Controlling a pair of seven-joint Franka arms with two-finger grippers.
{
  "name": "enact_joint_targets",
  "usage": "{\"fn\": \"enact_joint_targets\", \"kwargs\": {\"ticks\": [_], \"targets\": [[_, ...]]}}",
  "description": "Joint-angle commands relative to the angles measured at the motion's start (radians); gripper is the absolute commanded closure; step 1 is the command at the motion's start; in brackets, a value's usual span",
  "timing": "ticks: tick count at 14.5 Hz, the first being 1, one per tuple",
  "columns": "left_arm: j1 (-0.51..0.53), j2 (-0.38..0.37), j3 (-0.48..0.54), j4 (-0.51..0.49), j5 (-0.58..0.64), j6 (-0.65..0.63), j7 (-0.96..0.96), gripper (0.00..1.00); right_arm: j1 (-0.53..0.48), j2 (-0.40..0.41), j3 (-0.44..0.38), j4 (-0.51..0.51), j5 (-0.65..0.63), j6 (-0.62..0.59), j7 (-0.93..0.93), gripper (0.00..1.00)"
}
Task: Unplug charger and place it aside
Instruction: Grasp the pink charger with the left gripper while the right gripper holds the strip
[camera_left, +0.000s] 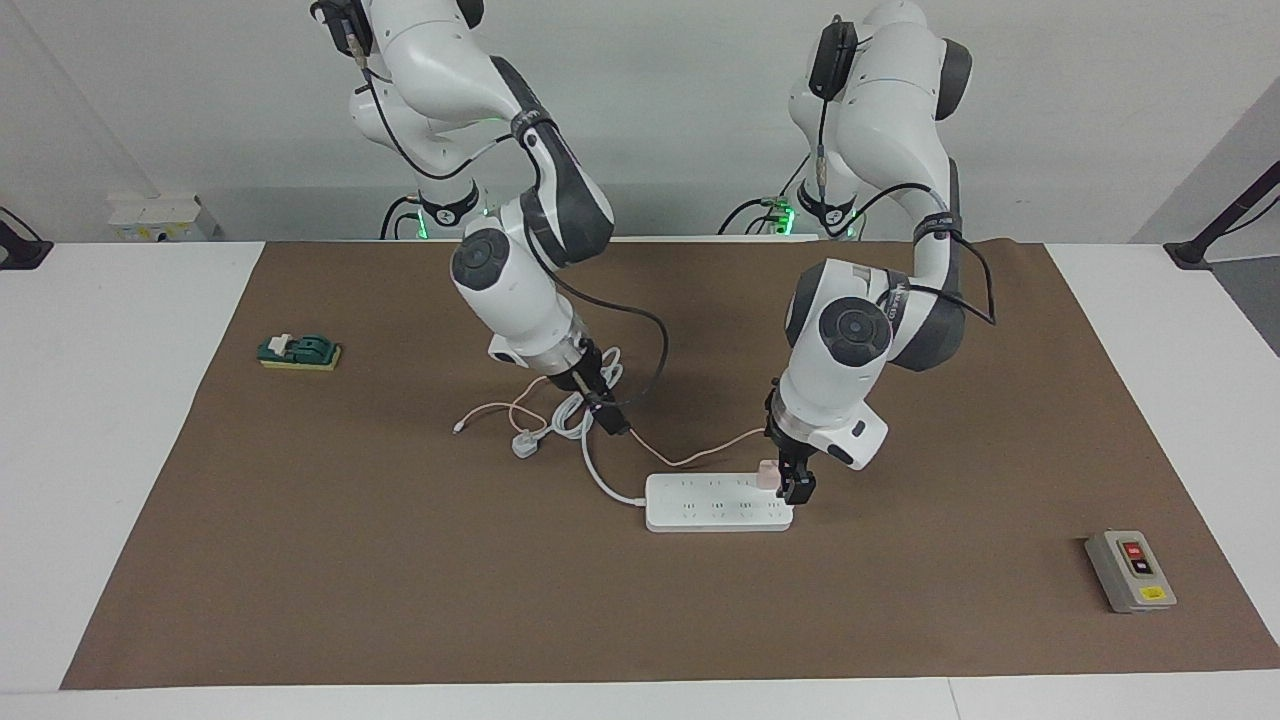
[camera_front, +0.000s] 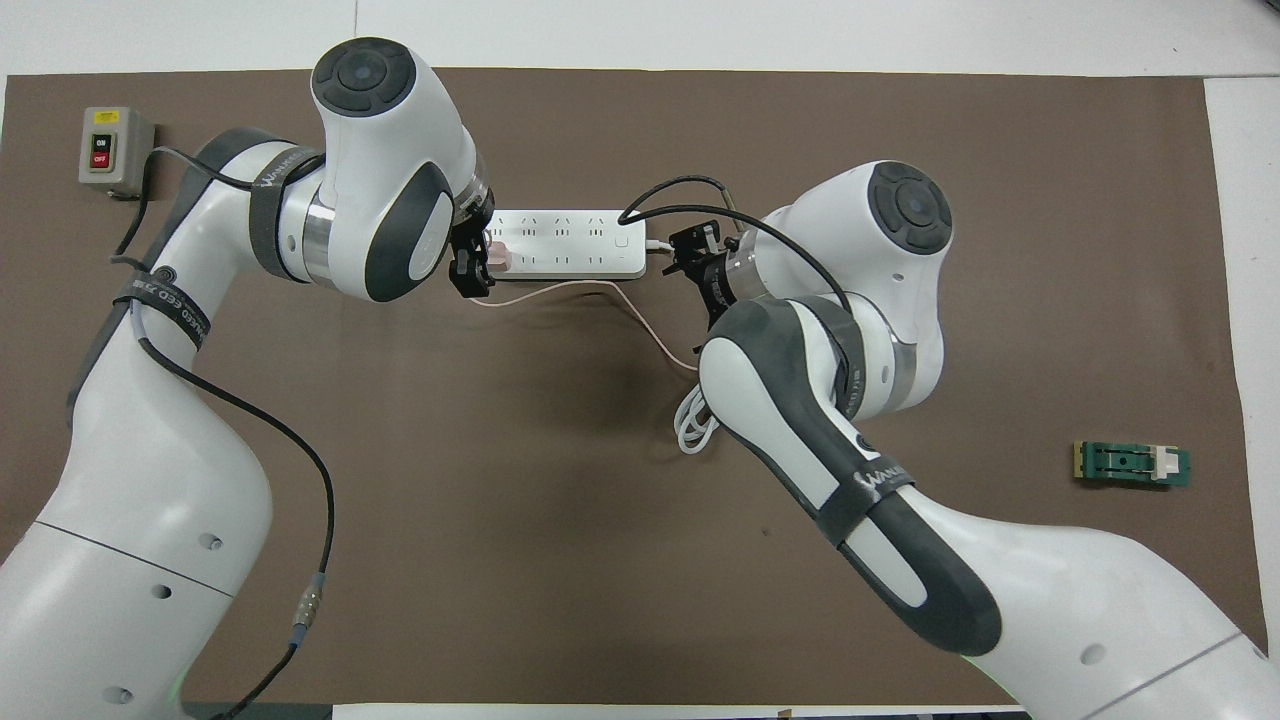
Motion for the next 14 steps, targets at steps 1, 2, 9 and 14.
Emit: {"fn": "enact_joint_targets", "kwargs": {"ticks": [1, 2, 9, 14], "targets": [[-0.002, -0.003, 0.012, -0.018, 0.018, 0.059, -0.021, 0.0, 0.005, 0.137, -0.001, 0.168, 0.041, 0.004, 0.096, 0.0], [-0.002, 0.0, 0.012, -0.019, 0.021, 0.071, -0.021, 0.0, 0.007, 0.156, -0.001, 0.188, 0.079, 0.006, 0.103, 0.0], [-0.002, -0.007, 0.012, -0.105, 0.039, 0.172, -0.025, 0.03, 0.004, 0.315, -0.004, 0.37, 0.141, -0.047, 0.13, 0.0], [-0.003, -0.014, 0.012, -0.121, 0.041, 0.163, -0.024, 0.29, -0.003, 0.422, -0.014, 0.523, 0.13, -0.104, 0.133, 0.0]]}}
